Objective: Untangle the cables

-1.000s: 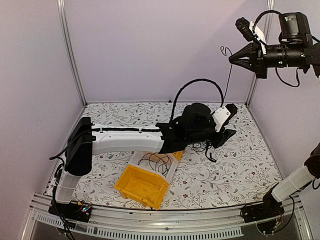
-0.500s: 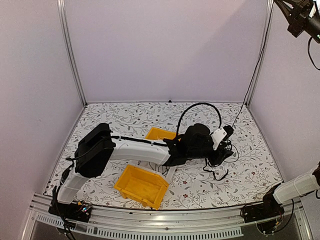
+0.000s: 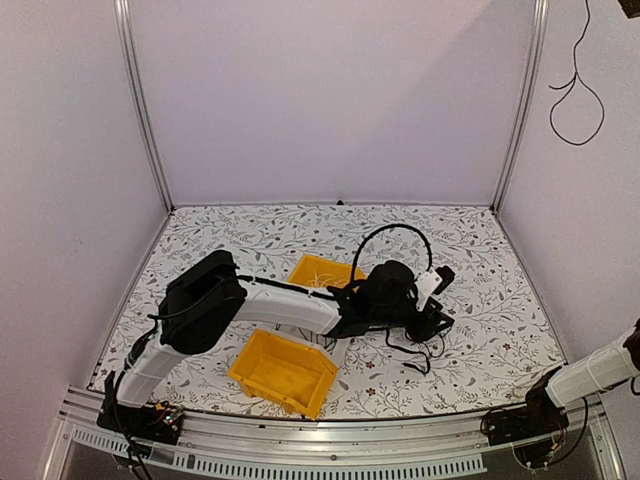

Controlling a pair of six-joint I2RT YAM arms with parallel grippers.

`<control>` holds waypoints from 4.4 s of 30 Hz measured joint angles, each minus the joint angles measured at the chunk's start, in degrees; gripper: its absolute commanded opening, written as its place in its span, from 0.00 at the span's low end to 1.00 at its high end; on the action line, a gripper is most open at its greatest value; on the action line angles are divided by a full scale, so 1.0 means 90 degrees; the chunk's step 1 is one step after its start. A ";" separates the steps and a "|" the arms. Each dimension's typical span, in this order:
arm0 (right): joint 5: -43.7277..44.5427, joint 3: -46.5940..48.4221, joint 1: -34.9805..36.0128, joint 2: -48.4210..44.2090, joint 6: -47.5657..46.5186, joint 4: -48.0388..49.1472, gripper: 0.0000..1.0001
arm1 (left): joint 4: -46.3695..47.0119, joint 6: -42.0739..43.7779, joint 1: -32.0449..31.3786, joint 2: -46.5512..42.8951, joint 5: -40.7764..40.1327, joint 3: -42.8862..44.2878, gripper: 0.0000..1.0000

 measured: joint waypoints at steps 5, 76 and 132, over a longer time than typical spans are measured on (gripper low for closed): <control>-0.0034 -0.0600 0.0000 -0.0158 -0.0044 0.0044 0.00 | -0.0002 0.0029 0.0046 -0.0231 -0.0005 -0.0219 0.57; -0.3422 -0.2854 0.3507 0.2050 0.1766 -0.0767 0.00 | -0.5246 -0.4563 0.0561 -1.0159 -0.7184 -0.6241 0.57; -0.4073 -0.2467 0.4711 0.2795 0.1178 -0.1030 0.00 | -0.4964 -0.4432 0.0566 -1.0931 -0.7150 -0.6853 0.57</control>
